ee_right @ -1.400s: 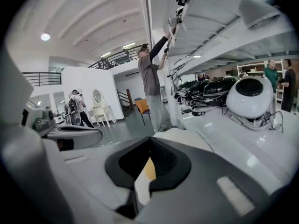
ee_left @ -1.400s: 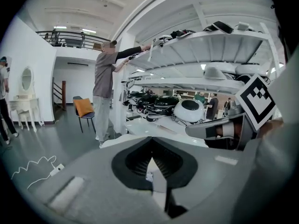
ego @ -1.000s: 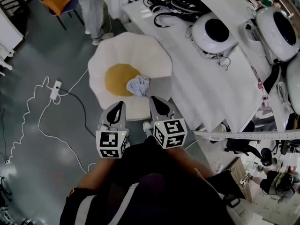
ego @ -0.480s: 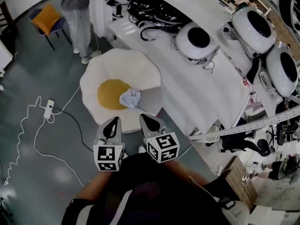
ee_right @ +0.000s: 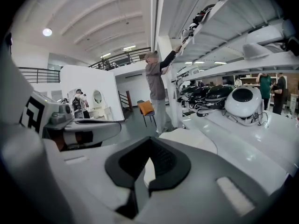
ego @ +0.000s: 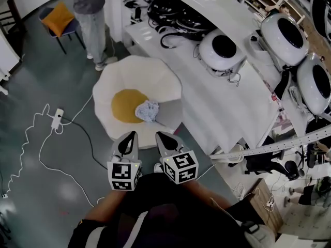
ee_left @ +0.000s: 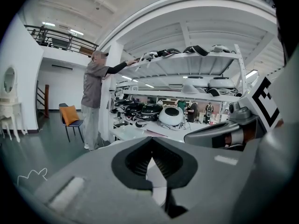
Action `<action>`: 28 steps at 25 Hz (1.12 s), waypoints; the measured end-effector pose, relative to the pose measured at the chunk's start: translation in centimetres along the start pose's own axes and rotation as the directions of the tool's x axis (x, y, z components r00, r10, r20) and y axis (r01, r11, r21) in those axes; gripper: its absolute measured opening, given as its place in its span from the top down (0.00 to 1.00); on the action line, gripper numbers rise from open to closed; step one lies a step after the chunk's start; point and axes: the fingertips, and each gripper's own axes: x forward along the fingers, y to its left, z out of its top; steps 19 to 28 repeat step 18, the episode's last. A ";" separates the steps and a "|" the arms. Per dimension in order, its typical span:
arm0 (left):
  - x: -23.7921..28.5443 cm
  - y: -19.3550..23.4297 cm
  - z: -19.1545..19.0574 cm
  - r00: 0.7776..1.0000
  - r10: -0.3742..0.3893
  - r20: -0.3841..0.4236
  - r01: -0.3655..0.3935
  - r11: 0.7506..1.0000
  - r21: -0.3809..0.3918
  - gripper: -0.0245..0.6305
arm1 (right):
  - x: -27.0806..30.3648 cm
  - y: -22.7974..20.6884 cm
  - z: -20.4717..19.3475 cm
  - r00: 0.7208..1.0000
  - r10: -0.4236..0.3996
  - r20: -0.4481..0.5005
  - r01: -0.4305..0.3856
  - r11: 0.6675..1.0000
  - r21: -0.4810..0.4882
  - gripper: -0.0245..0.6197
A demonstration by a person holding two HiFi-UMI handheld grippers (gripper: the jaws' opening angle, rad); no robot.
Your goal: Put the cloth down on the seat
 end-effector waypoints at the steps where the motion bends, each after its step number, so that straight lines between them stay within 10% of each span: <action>1: 0.1 0.0 0.2 1.000 0.000 0.004 0.000 1.000 0.002 0.96 | 0.0 0.0 0.1 1.000 -0.001 0.004 0.001 1.000 -0.002 0.96; 28: -0.5 -0.6 -0.1 1.000 -0.009 0.004 0.009 1.000 0.002 0.96 | -0.5 0.5 -0.7 1.000 0.001 -0.004 -0.001 1.000 -0.005 0.96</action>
